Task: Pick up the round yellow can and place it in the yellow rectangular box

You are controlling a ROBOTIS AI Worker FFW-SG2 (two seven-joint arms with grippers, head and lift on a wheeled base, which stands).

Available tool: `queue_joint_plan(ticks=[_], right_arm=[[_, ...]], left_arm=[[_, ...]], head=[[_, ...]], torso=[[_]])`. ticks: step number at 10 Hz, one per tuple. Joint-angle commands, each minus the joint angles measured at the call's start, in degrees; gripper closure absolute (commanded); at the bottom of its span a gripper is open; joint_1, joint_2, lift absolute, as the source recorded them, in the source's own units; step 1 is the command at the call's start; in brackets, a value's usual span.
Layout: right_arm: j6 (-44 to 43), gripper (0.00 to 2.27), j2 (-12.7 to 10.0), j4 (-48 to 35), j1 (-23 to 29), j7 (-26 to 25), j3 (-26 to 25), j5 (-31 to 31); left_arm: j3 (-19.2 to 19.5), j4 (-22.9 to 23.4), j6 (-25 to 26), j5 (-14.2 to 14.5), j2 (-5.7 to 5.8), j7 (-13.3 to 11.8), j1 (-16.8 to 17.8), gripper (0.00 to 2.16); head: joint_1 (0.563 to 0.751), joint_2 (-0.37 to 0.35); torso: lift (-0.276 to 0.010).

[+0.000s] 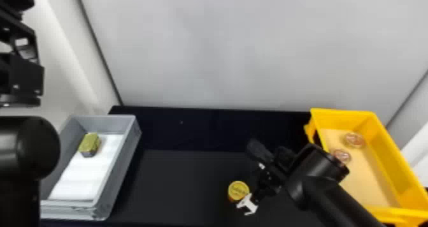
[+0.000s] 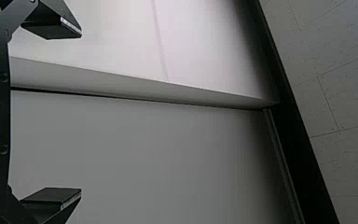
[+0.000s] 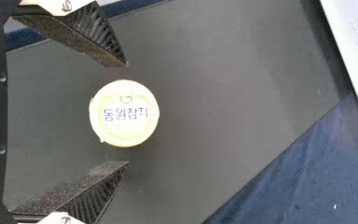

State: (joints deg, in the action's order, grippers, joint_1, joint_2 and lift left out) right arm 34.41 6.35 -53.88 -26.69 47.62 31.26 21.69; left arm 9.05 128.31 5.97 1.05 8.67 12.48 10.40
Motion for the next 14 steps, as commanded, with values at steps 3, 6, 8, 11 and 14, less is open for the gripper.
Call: queue_joint_plan(ticks=[3, 6, 8, 11, 14], right_arm=[[-3.37, 0.0, -1.43, 3.78, -0.56, -1.02, -0.74, -1.64], [-5.21, 0.0, -2.22, 5.71, -1.0, -2.6, -0.39, -2.35], [-5.21, 0.0, -2.04, 5.89, -1.35, -2.95, 0.13, -2.26], [-4.77, 0.02, -1.87, 5.89, -1.7, -3.22, 0.93, -1.73], [-4.51, 0.23, -1.69, 5.54, -1.61, -3.39, 1.01, -1.56]], left_arm=[[-0.17, -0.17, -0.26, 0.0, 0.04, -0.08, 0.23, 0.09], [-0.52, -0.34, -0.26, 0.0, 0.04, -0.17, 0.67, 0.09], [-0.52, -0.43, -0.34, 0.0, 0.04, -0.17, 0.58, 0.09], [-0.52, -0.34, -0.34, 0.0, -0.05, -0.17, 0.58, 0.09], [-0.43, -0.34, -0.34, -0.09, -0.05, -0.17, 0.49, 0.09]], head=[[0.694, 0.054], [0.694, 0.054], [0.694, 0.054], [0.694, 0.054], [0.694, 0.054]], torso=[[-0.003], [-0.003], [-0.003], [-0.003], [-0.003]])
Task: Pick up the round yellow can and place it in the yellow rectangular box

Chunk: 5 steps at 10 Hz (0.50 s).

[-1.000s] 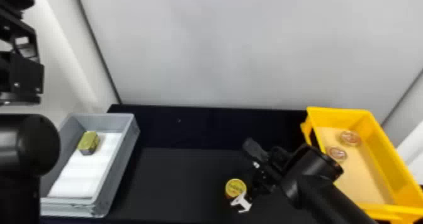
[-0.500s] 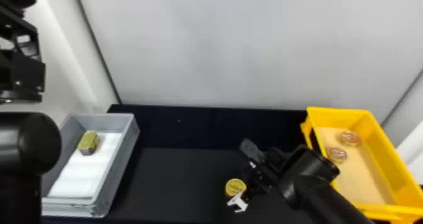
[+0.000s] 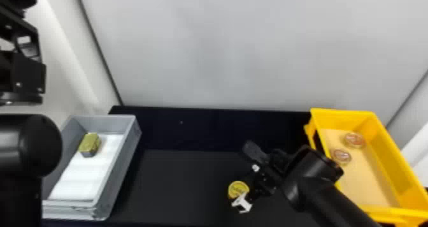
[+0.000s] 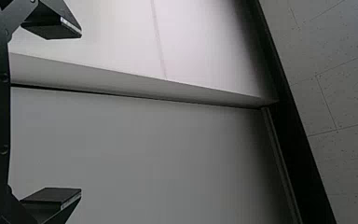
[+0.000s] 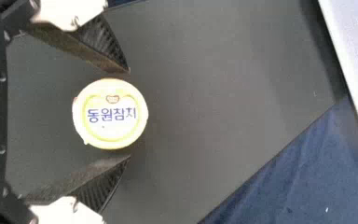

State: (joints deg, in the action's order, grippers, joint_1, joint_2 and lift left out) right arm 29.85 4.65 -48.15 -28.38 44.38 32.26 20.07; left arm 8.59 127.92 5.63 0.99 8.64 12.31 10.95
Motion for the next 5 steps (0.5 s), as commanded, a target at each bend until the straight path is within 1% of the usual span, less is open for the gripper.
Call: queue_joint_plan(ticks=[1, 2, 5], right_arm=[[0.4, 0.57, 0.1, -0.36, 0.08, -0.41, 0.1, 0.06], [0.49, 0.67, 0.1, -0.71, 0.08, -0.5, 0.01, 0.06], [0.4, 0.67, 0.1, -1.42, 0.08, 0.02, 0.18, 0.15]], left_arm=[[0.03, 0.05, 0.0, -0.02, -0.02, 0.0, -0.05, 0.09], [0.12, 0.05, 0.0, -0.02, -0.02, 0.0, -0.14, 0.09], [0.2, 0.05, 0.0, -0.02, -0.2, 0.0, -0.22, 0.09]], head=[[0.694, 0.054], [0.694, 0.054], [0.694, 0.054]], torso=[[-0.003], [-0.003], [-0.003]])
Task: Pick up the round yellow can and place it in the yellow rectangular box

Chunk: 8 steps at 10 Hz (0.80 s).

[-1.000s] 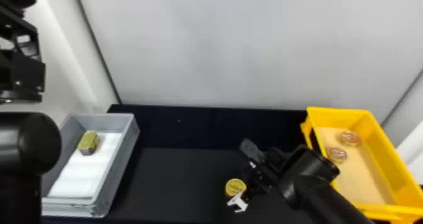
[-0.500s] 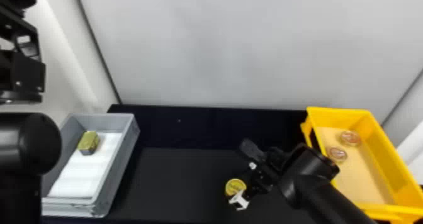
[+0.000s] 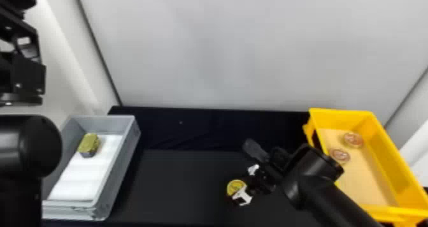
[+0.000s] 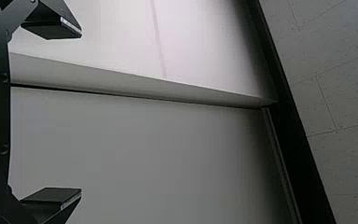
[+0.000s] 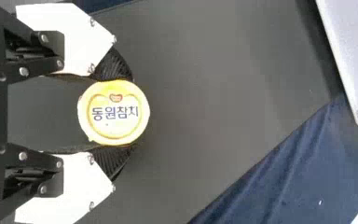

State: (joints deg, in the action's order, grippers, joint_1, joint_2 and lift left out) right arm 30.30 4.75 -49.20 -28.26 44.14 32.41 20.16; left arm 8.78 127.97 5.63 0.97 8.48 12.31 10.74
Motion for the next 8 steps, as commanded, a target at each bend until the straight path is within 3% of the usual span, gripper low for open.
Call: queue_joint_plan(ticks=[1, 4, 8], right_arm=[[0.22, 0.67, 0.08, -0.81, 0.04, 0.61, 0.04, 0.42], [5.67, 0.67, 1.4, -8.81, 1.98, 3.34, -0.67, 3.14], [15.08, 0.67, 4.39, -30.96, 4.26, 6.59, -5.33, 9.65]], left_arm=[[0.1, 0.0, 0.09, 0.0, -0.13, 0.0, -0.1, 0.09], [0.98, 0.44, 0.27, 0.0, -0.31, 0.0, -1.07, 0.09], [1.95, 1.49, 1.32, 0.0, 0.05, -0.09, -1.95, 0.09]], head=[[0.694, 0.054], [0.694, 0.054], [0.694, 0.054]], torso=[[-0.003], [-0.003], [-0.003]])
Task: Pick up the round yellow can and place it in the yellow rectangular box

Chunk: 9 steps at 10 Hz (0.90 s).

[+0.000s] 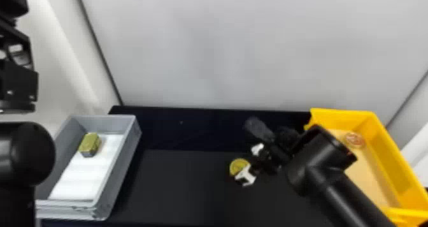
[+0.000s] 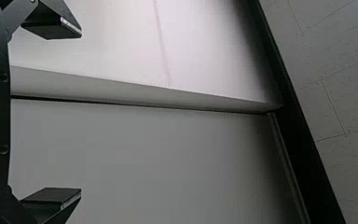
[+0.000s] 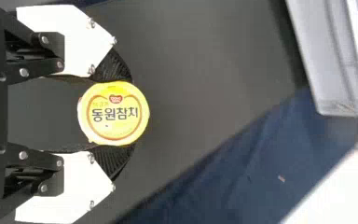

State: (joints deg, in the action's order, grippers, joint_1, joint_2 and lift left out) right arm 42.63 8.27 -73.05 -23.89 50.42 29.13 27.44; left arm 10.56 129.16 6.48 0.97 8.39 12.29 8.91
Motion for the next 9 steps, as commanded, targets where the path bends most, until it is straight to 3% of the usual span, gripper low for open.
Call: queue_joint_plan(ticks=[1, 5, 9], right_arm=[[4.33, 0.67, 1.75, -10.45, -1.34, 0.41, -3.54, 3.78], [7.76, 0.67, 7.2, -19.59, -5.91, 1.29, -10.57, 8.88], [8.11, 0.67, 12.39, -20.38, -7.49, 0.85, -17.35, 12.93]], left_arm=[[0.25, 0.48, 0.65, 0.09, 0.41, -0.07, -0.21, 0.09], [0.61, 1.19, 1.44, 0.0, 0.76, -0.16, -0.21, 0.09], [0.78, 1.71, 2.23, -0.17, 0.85, -0.16, -0.13, 0.09]], head=[[0.694, 0.054], [0.694, 0.054], [0.694, 0.054]], torso=[[-0.003], [-0.003], [-0.003]])
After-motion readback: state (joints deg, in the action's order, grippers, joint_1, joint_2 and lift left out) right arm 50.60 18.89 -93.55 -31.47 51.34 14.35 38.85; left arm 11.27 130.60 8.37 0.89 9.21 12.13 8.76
